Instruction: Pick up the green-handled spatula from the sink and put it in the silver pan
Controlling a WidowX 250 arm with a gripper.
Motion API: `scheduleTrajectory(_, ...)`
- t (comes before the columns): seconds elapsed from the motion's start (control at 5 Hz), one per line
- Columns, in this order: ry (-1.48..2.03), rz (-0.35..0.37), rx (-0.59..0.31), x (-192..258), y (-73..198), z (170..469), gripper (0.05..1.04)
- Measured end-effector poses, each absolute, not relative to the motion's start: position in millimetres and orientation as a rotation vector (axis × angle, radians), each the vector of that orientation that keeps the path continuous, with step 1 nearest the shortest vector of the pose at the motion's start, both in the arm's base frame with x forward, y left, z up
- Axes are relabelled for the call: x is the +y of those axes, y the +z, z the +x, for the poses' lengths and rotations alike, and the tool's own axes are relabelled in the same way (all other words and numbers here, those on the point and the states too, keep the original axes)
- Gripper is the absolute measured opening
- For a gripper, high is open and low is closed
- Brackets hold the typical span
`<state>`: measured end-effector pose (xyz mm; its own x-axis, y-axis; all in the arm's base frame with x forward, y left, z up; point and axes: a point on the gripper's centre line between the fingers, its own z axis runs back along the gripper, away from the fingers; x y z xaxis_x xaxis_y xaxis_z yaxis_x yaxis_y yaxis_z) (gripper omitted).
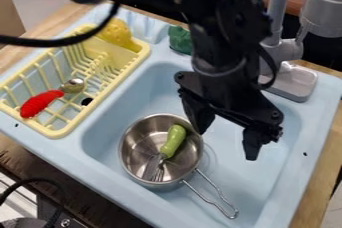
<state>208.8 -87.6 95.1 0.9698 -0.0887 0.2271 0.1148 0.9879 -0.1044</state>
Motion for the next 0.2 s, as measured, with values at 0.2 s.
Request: scheduleTrajectory(0.2, -0.105, -0.125, -0.199, -75.7, 103.8, 193.7, 0.999)
